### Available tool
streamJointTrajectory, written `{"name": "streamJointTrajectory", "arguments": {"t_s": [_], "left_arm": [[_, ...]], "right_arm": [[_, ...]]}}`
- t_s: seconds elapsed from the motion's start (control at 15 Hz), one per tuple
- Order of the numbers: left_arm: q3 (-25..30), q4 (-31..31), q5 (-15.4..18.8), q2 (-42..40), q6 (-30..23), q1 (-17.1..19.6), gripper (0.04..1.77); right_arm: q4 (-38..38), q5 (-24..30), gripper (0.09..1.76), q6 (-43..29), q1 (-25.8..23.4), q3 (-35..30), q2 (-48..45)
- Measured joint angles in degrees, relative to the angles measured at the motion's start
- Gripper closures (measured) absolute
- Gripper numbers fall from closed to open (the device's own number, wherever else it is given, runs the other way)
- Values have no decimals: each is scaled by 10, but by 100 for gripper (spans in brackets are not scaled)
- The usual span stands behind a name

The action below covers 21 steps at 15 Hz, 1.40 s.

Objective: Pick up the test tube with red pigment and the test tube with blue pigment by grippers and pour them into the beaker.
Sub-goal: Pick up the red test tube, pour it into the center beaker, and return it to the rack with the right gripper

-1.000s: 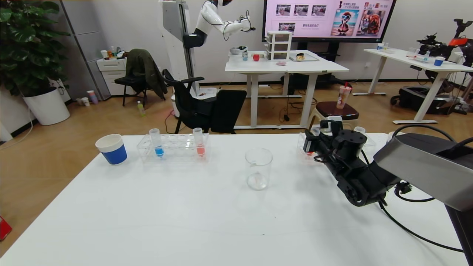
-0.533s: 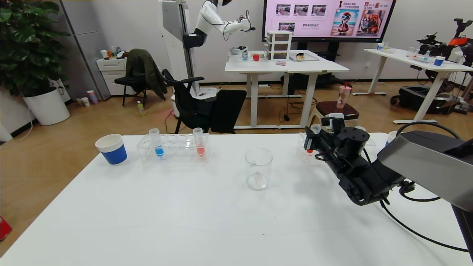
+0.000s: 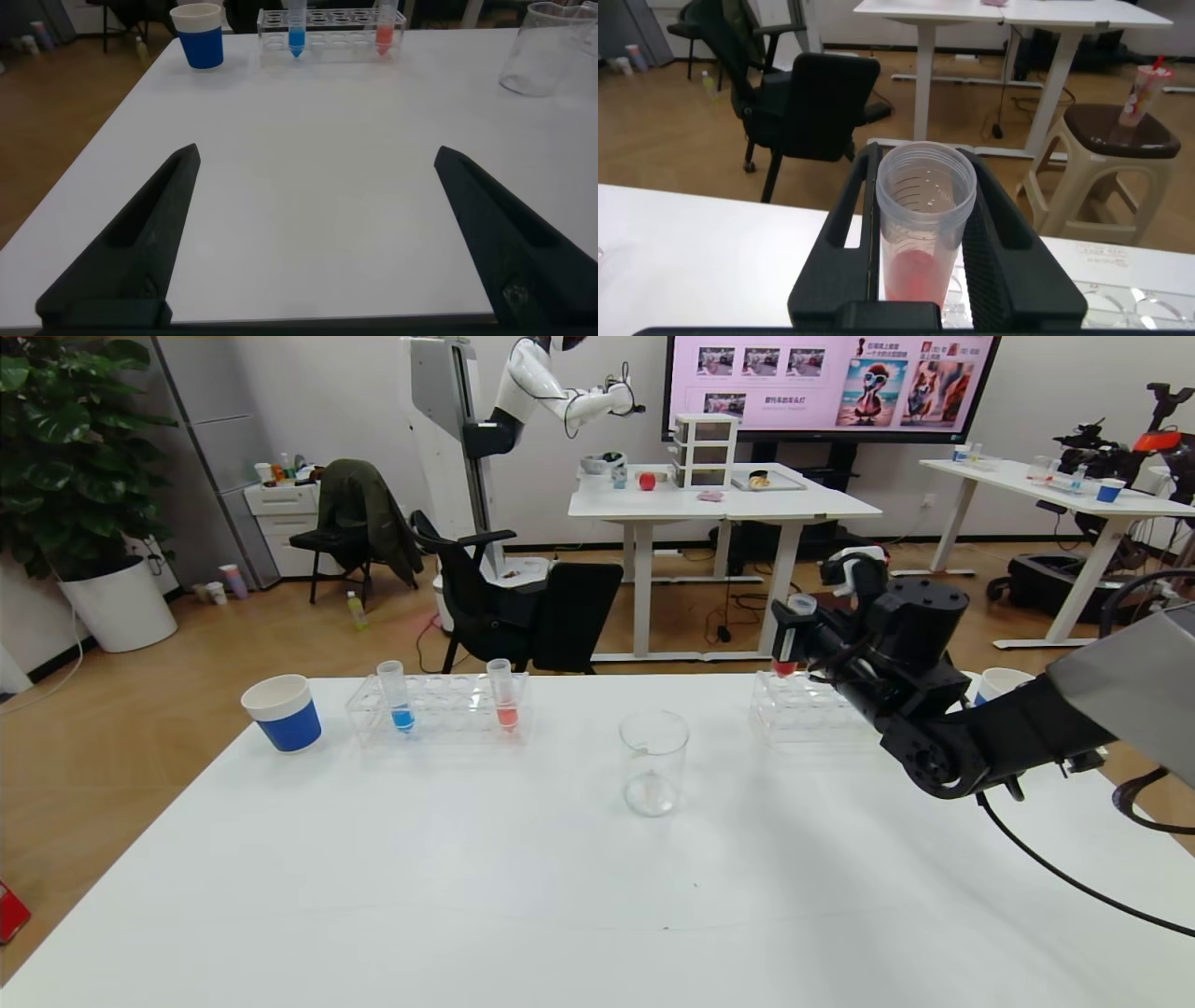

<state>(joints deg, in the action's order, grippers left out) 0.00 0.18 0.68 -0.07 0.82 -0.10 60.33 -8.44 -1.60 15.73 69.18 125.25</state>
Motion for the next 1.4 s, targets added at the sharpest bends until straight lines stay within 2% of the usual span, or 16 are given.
{"name": "streamJointTrajectory", "arguments": {"t_s": [0.27, 0.4, 0.53, 0.67, 0.8, 0.93, 1.13, 1.4], "left_arm": [[0, 0, 0, 0, 0, 0, 6], [0, 0, 0, 0, 0, 0, 6], [0, 0, 0, 0, 0, 0, 6], [0, 0, 0, 0, 0, 0, 6], [0, 0, 0, 0, 0, 0, 6], [0, 0, 0, 0, 0, 0, 6], [0, 0, 0, 0, 0, 0, 6], [0, 0, 0, 0, 0, 0, 6]], "right_arm": [[-7, 10, 134, 10, 18, 11, -20], [-6, 43, 134, 24, 32, 15, -15], [1, 72, 134, 77, 45, 25, -1], [40, 147, 134, 131, 52, 38, 18], [94, 251, 134, 213, 55, 53, 41], [109, 324, 134, 291, 57, 63, 60], [110, 395, 134, 375, 53, 68, 76], [112, 453, 134, 448, 46, 85, 87]]}}
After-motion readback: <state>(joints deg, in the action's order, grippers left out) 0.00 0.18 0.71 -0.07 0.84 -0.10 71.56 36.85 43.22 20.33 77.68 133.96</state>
